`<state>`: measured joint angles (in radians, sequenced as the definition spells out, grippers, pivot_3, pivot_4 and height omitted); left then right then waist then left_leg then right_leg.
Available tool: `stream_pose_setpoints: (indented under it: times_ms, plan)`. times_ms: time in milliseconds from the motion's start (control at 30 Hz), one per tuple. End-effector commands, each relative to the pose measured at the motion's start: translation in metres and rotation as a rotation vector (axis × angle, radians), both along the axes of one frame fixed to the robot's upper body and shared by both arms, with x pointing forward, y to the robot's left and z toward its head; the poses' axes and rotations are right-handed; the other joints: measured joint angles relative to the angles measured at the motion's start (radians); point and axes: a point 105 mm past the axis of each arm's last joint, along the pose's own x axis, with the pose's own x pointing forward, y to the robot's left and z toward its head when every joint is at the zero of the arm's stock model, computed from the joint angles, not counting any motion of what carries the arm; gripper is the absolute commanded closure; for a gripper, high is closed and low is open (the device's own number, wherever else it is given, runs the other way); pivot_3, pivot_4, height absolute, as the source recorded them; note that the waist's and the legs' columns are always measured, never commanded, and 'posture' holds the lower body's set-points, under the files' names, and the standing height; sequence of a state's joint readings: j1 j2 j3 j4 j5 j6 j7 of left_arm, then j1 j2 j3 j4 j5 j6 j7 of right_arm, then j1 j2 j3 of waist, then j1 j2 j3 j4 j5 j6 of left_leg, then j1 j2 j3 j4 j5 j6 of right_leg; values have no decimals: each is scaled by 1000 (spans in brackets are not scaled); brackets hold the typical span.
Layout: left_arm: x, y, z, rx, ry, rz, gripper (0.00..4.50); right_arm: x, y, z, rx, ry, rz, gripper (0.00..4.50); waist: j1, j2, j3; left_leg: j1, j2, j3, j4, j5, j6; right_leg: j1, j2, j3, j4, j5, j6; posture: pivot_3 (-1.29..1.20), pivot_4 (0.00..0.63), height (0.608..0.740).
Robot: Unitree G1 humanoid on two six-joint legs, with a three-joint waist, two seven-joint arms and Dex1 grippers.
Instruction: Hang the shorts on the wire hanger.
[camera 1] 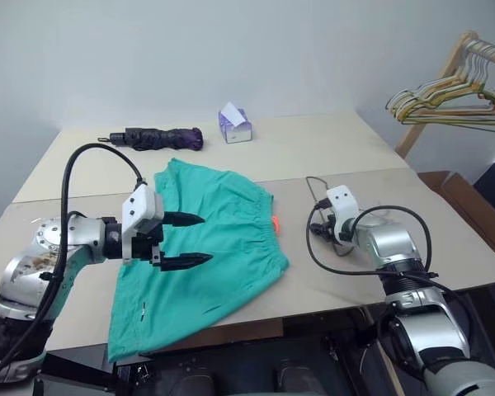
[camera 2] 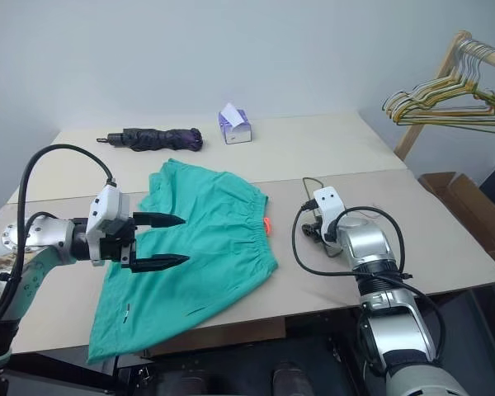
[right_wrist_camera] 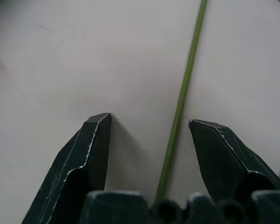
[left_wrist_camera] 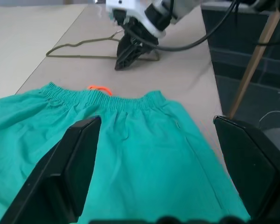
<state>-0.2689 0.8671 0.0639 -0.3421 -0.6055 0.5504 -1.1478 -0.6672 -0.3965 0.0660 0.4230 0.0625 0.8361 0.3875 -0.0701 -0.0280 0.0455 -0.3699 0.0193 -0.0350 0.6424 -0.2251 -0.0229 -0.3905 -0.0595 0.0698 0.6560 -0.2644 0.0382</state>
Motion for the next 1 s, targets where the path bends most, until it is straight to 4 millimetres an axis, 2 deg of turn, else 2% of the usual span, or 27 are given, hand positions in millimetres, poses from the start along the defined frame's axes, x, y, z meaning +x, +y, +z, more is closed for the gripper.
stream_pose_setpoints:
  times_ms: [33, 200, 300, 400, 533, 567, 633, 733, 800, 867, 933, 1000]
  plan:
    - [-4, -1, 12, -12, -44, -20, 353, 4, -4, 10, 28, -39, -24, 1377, 0, 0, 0, 0, 0, 0, 0, 0, 0, 0, 0, 0, 0, 0, 0, 3, 0, 740]
    - [-5, -2, 13, -16, -43, -30, 353, -4, -1, -7, 15, 47, 7, 1377, -1, 0, 0, 1, 0, 0, 0, 0, 0, 0, 0, 0, 0, 0, 0, 4, 0, 740]
    - [-5, -2, 13, -14, -47, -27, 293, -9, 0, -18, 6, 100, 9, 1999, -1, 0, 0, 1, 0, 0, 0, 0, 0, 1, 0, 0, 0, 0, 1, 8, 0, 740]
    - [-4, -1, 12, -10, -46, -21, 293, -10, -2, -22, -2, 121, -2, 2914, -1, -1, -1, 2, 0, 0, 0, 0, 0, 2, 0, 0, 0, -1, 1, 11, 0, 740]
    - [-4, 0, 11, -4, -49, -15, 293, -9, 0, -18, 62, 103, -11, 4263, 0, -2, -1, 2, 0, 0, 0, 0, 0, 2, 0, 0, 0, -1, 1, 14, 0, 740]
    - [-3, -1, 11, -7, -52, -13, 293, -8, -1, -17, 50, 99, -13, 4480, 0, -2, -1, 2, 0, 0, 0, 0, 0, 2, 0, 0, 0, -1, 1, 15, 0, 740]
    - [0, -2, 12, -18, -63, 4, 293, -6, -3, -14, 26, 70, -19, 4480, -1, -2, -1, 2, 0, 0, 0, 0, 0, 2, 0, 0, 0, -1, 1, 14, 0, 740]
    - [13, -4, 12, -45, -80, 70, 293, 2, -2, 8, -23, -56, 5, 4480, 0, -2, -1, 2, 0, 0, 0, 0, 0, 2, 0, 0, 0, -1, 2, 12, 0, 740]
    - [24, -7, 14, -118, -48, 143, 293, 4, 7, 31, -80, -180, 76, 4480, 2, -2, -1, 2, 0, 0, 0, 0, 0, 2, 0, 0, 0, -1, 2, 14, 0, 740]
    - [38, -14, 19, -270, 38, 241, 293, -1, 25, 61, -74, -335, 175, 4480, 7, -1, -1, 0, 0, -1, 0, 0, 0, 1, 0, 0, 0, -1, 2, 10, 0, 740]
    - [47, -27, 25, -507, 212, 289, 293, -18, 54, 91, -17, -494, 331, 4480, 11, 0, 0, -1, -1, -2, 1, 0, 0, 0, -1, 0, 0, -1, 3, 5, 0, 740]
    - [46, -37, 29, -641, 335, 272, 293, -34, 71, 102, 21, -560, 429, 4480, 7, 0, 0, -3, 0, -3, 2, 0, 0, 0, -1, -1, 0, -3, 9, 1, 0, 740]
